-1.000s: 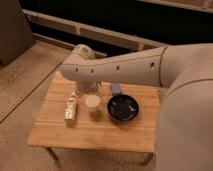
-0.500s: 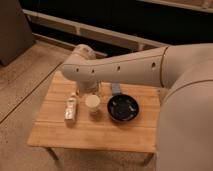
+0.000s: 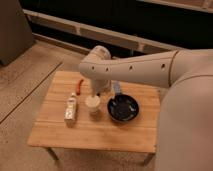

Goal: Place the ceramic cup in the ceramic bowl

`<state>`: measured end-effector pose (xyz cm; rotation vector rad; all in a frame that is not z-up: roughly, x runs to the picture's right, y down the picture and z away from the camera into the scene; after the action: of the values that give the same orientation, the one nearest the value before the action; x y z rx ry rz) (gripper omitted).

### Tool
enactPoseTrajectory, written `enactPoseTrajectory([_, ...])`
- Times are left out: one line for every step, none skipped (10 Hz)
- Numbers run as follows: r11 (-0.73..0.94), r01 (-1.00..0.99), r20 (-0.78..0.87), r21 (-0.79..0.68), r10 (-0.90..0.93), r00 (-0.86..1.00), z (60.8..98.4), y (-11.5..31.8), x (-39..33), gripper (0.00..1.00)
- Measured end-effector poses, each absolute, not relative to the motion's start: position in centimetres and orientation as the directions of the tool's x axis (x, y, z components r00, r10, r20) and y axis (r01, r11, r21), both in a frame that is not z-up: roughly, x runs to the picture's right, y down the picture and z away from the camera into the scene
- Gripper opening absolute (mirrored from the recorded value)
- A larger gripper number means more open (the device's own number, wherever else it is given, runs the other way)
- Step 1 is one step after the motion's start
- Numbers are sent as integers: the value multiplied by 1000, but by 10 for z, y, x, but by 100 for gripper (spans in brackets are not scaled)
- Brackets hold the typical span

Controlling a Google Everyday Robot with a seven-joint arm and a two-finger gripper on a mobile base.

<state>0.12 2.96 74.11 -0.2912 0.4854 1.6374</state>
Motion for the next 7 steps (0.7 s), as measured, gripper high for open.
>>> enactPoseTrajectory([-83, -987, -453, 134, 881, -136, 746, 25, 5, 65])
enactPoseTrajectory([-103, -989, -441, 105, 887, -139, 753, 19, 6, 65])
enactPoseTrajectory([-114, -990, -438, 85, 888, -140, 757, 16, 5, 65])
enactPoseTrajectory([-124, -990, -438, 66, 888, -141, 762, 15, 4, 65])
enactPoseTrajectory([-133, -990, -444, 50, 885, -141, 767, 16, 3, 65])
enactPoseTrajectory([-136, -990, -453, 38, 881, -138, 772, 19, 1, 65])
enactPoseTrajectory([-131, -991, -470, 33, 873, -131, 777, 25, -2, 65])
